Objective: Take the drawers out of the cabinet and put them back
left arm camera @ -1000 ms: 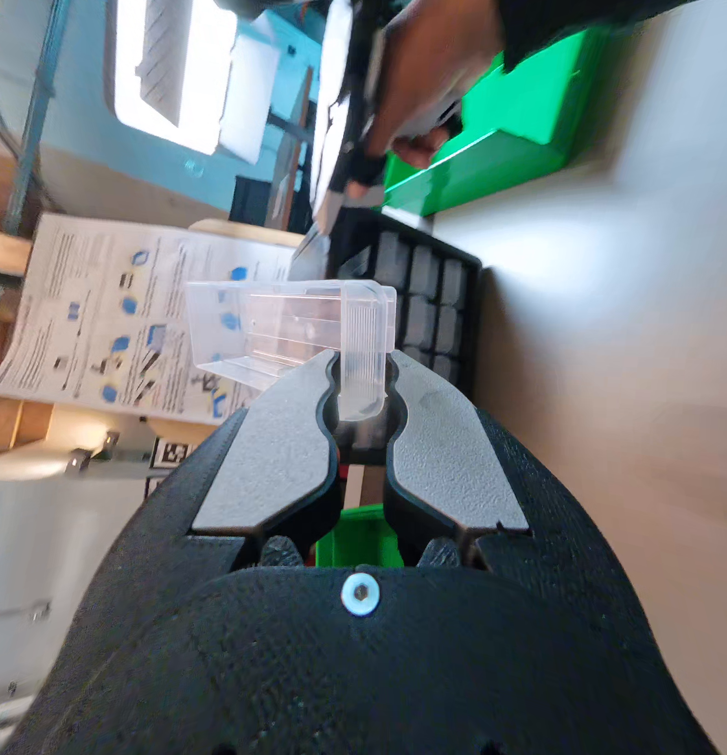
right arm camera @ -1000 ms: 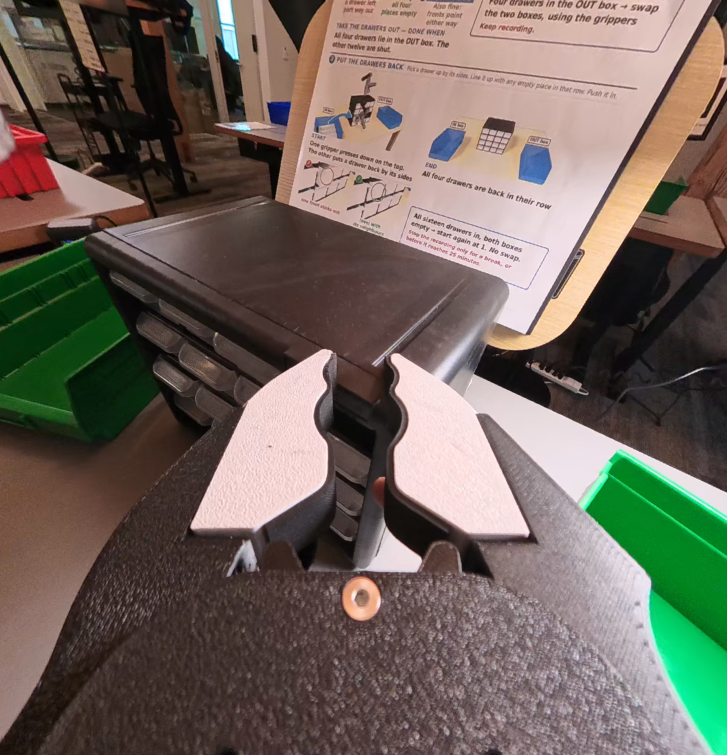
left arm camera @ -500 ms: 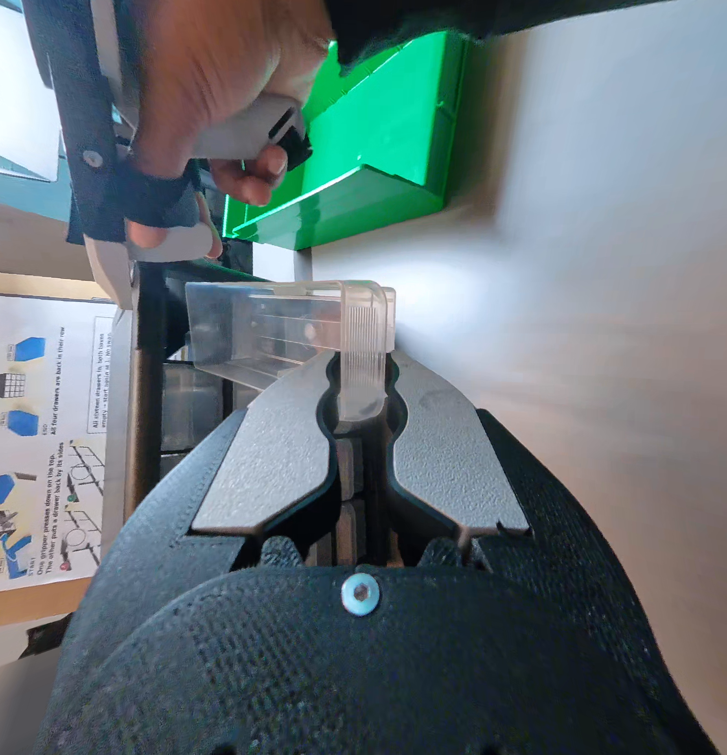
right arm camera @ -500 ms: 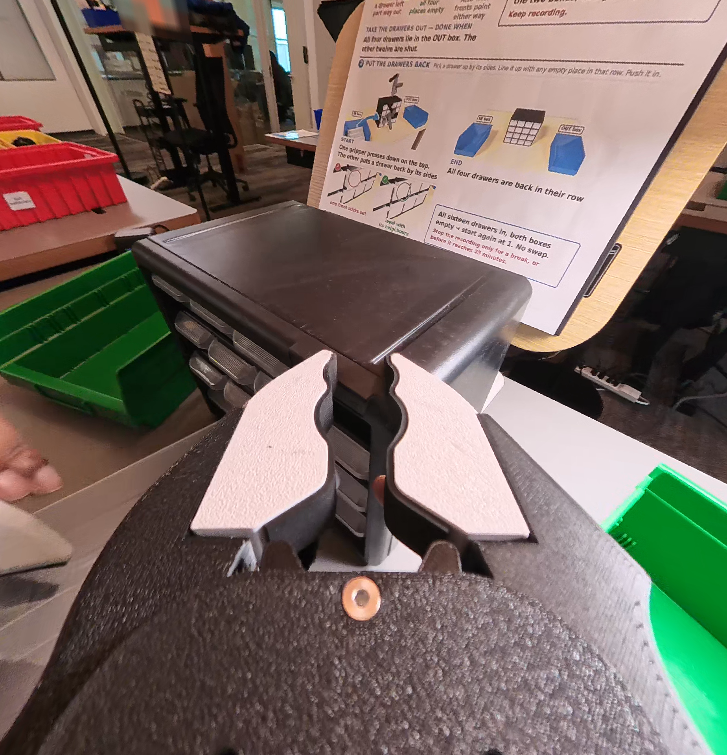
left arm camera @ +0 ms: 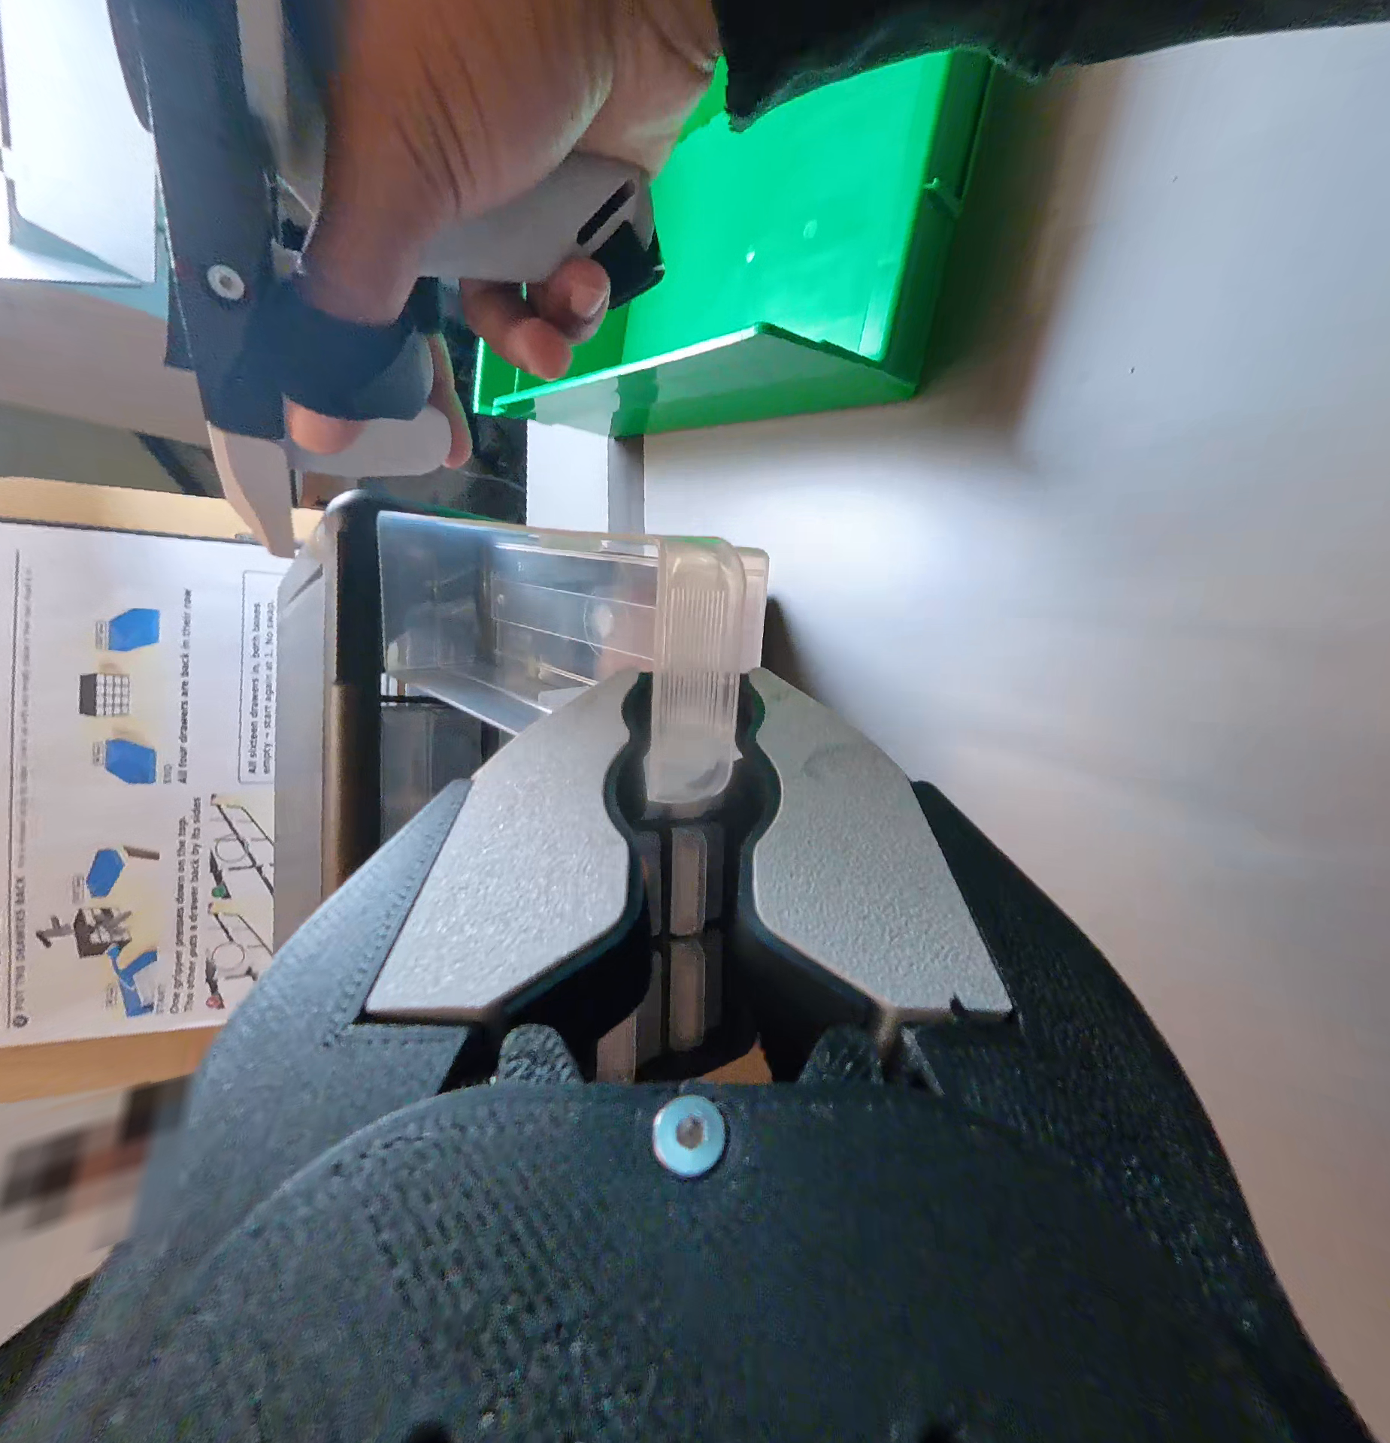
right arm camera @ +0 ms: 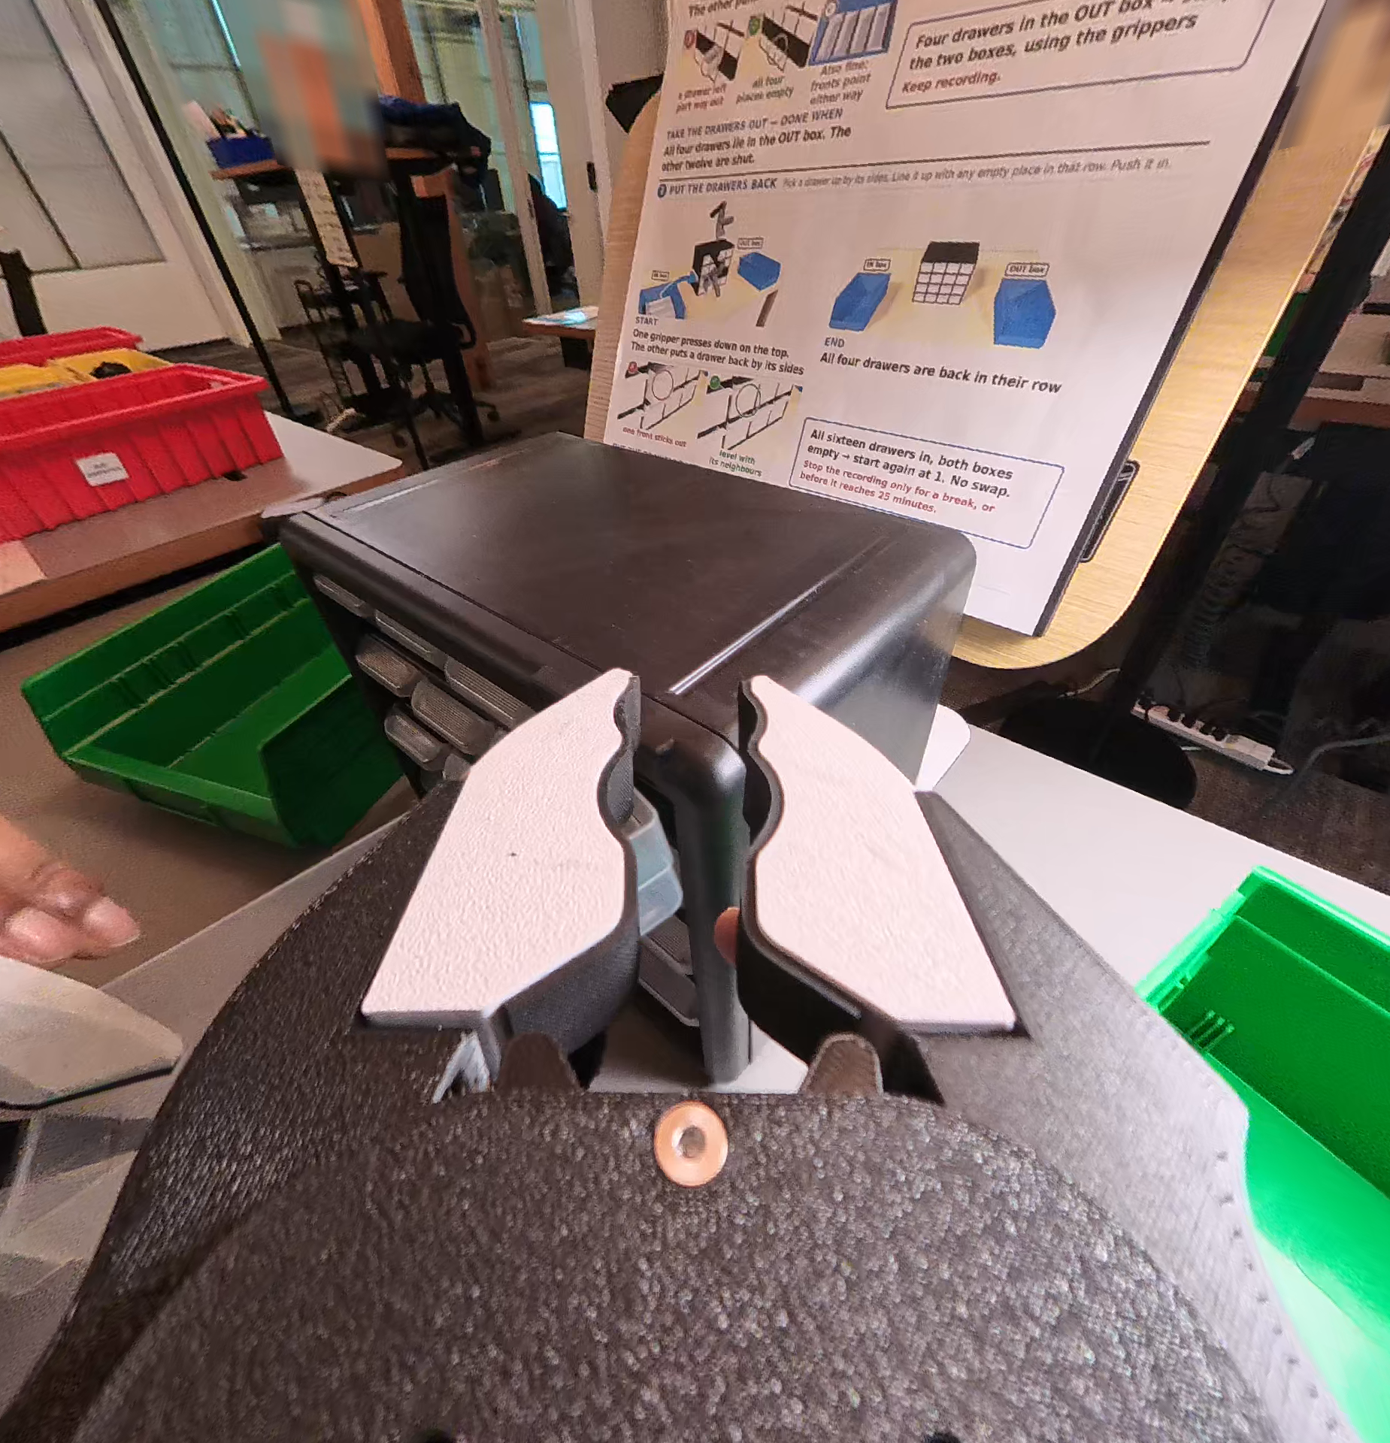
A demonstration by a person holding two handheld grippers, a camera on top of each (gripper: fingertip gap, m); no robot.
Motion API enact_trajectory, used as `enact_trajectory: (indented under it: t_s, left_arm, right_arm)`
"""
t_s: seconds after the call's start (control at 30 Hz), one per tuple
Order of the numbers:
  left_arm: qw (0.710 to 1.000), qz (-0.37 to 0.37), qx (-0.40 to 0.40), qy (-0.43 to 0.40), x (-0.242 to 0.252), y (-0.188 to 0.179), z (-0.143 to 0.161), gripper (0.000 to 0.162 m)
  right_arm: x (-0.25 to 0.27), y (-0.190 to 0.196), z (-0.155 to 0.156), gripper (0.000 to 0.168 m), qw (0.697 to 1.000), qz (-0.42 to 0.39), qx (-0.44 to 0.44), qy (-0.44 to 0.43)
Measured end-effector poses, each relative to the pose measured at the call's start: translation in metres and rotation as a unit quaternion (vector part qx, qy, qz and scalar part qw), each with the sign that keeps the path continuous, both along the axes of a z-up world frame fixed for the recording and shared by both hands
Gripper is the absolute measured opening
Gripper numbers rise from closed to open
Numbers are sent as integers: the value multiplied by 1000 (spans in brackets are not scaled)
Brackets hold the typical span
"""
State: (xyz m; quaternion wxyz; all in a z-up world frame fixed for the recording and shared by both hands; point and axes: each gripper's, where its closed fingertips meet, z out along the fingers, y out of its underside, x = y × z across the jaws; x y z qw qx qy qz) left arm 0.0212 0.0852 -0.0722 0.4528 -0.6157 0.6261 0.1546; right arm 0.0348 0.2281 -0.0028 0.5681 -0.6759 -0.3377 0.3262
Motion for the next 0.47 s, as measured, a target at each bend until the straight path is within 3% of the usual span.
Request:
enact_trajectory:
  t_s: [0.03,0.17,0.47]
  left_arm:
    - [1000,9,-1,-1,0,0,0,20]
    - [999,42,-7,-4,-1,-2,0,20]
    - [999,43,-10,4,12,13,-4,20]
  right_arm:
    - [1,1,-1,23,1000,-2,0,-4]
    - [4,1,-1,23,1000,-5,0,-3]
    - [11,1,5,23,1000,-6,0,15]
